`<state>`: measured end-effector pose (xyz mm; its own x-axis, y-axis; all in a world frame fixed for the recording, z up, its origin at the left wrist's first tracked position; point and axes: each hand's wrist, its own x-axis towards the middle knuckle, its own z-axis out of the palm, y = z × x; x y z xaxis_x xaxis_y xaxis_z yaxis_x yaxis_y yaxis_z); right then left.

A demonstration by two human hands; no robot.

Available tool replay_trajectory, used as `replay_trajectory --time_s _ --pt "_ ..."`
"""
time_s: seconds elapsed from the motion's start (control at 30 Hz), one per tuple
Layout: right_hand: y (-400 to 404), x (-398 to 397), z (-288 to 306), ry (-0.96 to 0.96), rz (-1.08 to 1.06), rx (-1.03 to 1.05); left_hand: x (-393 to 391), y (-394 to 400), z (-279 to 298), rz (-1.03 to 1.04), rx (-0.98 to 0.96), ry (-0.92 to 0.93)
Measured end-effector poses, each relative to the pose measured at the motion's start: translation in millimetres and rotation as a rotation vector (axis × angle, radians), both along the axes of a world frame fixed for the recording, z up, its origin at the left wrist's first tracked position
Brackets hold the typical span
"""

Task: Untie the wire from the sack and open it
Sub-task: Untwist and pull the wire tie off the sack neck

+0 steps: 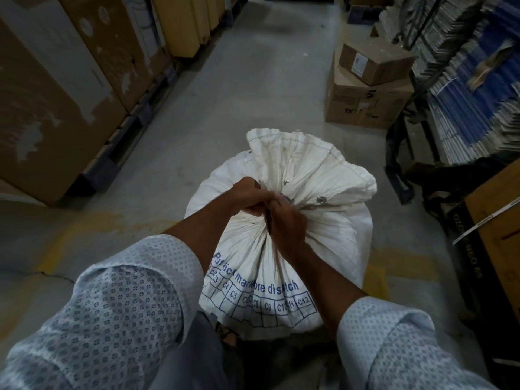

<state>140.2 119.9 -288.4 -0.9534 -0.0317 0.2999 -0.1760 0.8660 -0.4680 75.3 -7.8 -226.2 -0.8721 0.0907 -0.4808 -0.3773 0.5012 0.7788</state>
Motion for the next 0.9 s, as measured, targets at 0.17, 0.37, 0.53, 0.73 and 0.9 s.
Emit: replay_trajectory --time_s 0.17,0.37,0.53,0.73,0.9 --pt "6.3 -8.0 2.1 0.067 0.010 0.103 14.6 -20.8 -22.1 -0.073 -0.009 0.188" --pt "13.7 -0.7 -5.1 0.070 0.036 0.012 28.1 -24.5 -47.3 -0.332 -0.252 0.670" --pt "21.8 4.0 -5.6 0.076 0.051 -0.120 28.8 -14.5 -51.6 -0.314 -0.270 0.778" --pt "23.1 6.7 -8.1 0.067 0.037 -0.132 27.1 -1.6 -51.3 -0.323 -0.321 0.832" --pt "24.0 9.5 -6.7 0.091 -0.013 -0.178 21.8 -2.0 -48.6 -0.370 -0.375 0.840"
